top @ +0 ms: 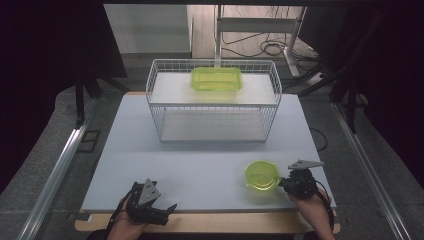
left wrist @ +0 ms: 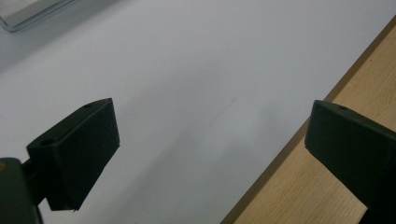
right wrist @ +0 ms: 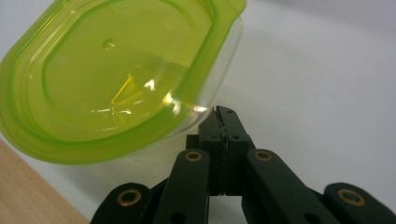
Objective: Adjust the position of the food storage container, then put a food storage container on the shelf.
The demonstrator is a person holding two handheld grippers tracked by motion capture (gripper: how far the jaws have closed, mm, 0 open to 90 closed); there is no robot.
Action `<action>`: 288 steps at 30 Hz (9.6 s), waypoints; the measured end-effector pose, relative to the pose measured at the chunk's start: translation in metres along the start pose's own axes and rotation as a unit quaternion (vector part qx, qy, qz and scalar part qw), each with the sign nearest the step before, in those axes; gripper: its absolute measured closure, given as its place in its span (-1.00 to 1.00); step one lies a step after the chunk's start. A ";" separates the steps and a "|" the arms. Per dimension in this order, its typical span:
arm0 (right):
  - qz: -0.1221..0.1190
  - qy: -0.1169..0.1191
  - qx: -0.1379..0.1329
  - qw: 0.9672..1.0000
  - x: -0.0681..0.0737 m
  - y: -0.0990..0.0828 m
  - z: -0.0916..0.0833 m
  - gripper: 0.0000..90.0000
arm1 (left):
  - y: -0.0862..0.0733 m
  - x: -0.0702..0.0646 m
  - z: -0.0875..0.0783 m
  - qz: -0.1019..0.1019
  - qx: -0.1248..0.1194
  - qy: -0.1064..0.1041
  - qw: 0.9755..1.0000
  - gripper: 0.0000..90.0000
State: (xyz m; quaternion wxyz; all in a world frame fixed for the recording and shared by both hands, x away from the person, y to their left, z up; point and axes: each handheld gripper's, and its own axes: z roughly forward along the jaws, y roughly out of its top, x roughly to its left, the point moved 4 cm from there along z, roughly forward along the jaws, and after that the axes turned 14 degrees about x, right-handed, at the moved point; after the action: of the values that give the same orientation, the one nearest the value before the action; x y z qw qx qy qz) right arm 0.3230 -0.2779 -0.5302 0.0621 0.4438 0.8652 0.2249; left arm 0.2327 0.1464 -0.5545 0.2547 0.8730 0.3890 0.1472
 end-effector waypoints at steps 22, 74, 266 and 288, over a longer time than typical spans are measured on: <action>-0.070 0.065 0.005 0.995 0.054 0.039 0.034 0.98 | 0.000 -0.002 0.002 0.004 0.006 0.001 1.000 -0.93; -0.125 0.035 -0.034 0.991 0.062 0.035 0.018 -0.35 | -0.001 0.001 0.000 0.002 0.004 0.006 1.000 -0.92; 0.119 0.172 -0.198 0.958 0.027 0.327 -0.111 0.72 | -0.001 0.000 0.003 0.010 0.004 0.003 1.000 -0.92; 0.091 0.099 -0.192 0.972 0.030 0.338 -0.105 0.20 | -0.001 -0.001 0.004 0.016 0.008 0.006 1.000 -0.92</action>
State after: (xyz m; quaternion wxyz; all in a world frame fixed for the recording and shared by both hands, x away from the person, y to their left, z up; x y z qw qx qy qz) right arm 0.5228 -0.1183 -0.2833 0.0398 0.4759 0.7638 0.4342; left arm 0.2334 0.1448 -0.5585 0.2431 0.8802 0.3776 0.1537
